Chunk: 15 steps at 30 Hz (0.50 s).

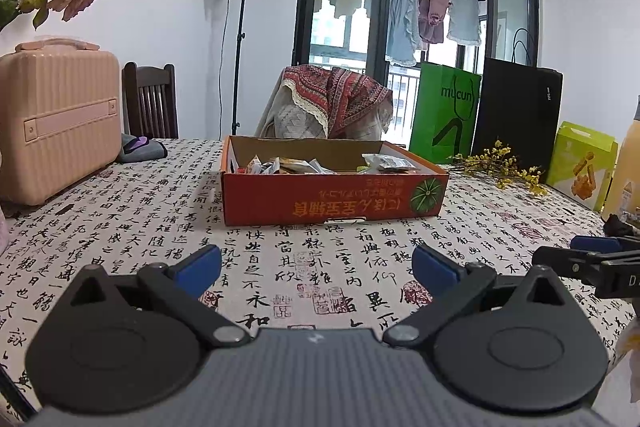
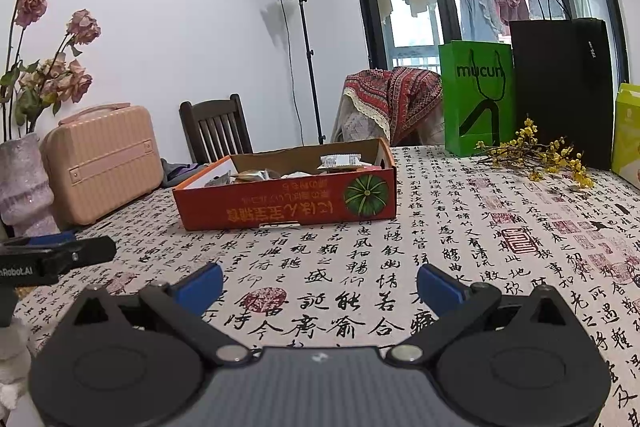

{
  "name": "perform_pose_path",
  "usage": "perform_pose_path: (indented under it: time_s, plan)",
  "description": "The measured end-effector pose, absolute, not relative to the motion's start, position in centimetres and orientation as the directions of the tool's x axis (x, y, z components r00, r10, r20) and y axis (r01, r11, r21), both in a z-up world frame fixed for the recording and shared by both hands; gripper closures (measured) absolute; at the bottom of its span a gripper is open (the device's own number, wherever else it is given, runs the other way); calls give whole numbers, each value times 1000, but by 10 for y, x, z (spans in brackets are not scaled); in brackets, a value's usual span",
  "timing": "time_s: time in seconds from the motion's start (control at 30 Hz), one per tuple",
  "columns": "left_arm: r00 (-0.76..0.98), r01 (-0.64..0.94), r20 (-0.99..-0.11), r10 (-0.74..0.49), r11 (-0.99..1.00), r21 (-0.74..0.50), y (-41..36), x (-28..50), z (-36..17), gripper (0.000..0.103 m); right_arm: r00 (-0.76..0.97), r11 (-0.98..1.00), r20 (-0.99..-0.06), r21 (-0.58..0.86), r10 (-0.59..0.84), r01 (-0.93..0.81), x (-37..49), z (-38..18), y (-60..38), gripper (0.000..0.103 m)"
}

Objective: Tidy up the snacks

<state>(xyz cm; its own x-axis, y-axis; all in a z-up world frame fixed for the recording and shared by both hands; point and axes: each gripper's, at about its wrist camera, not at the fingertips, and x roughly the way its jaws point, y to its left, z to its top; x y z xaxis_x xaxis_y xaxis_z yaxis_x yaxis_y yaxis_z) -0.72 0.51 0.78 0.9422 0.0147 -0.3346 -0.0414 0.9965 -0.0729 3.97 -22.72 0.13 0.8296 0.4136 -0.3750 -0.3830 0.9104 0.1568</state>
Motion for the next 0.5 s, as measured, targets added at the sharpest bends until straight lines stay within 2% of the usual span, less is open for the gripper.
perform_pose_path:
  time_s: [0.5]
  plan:
    - [942,-34,-337,5,996,-82,5,-9,6,0,831,910,-372,155,413,-383,39,2,-227,0]
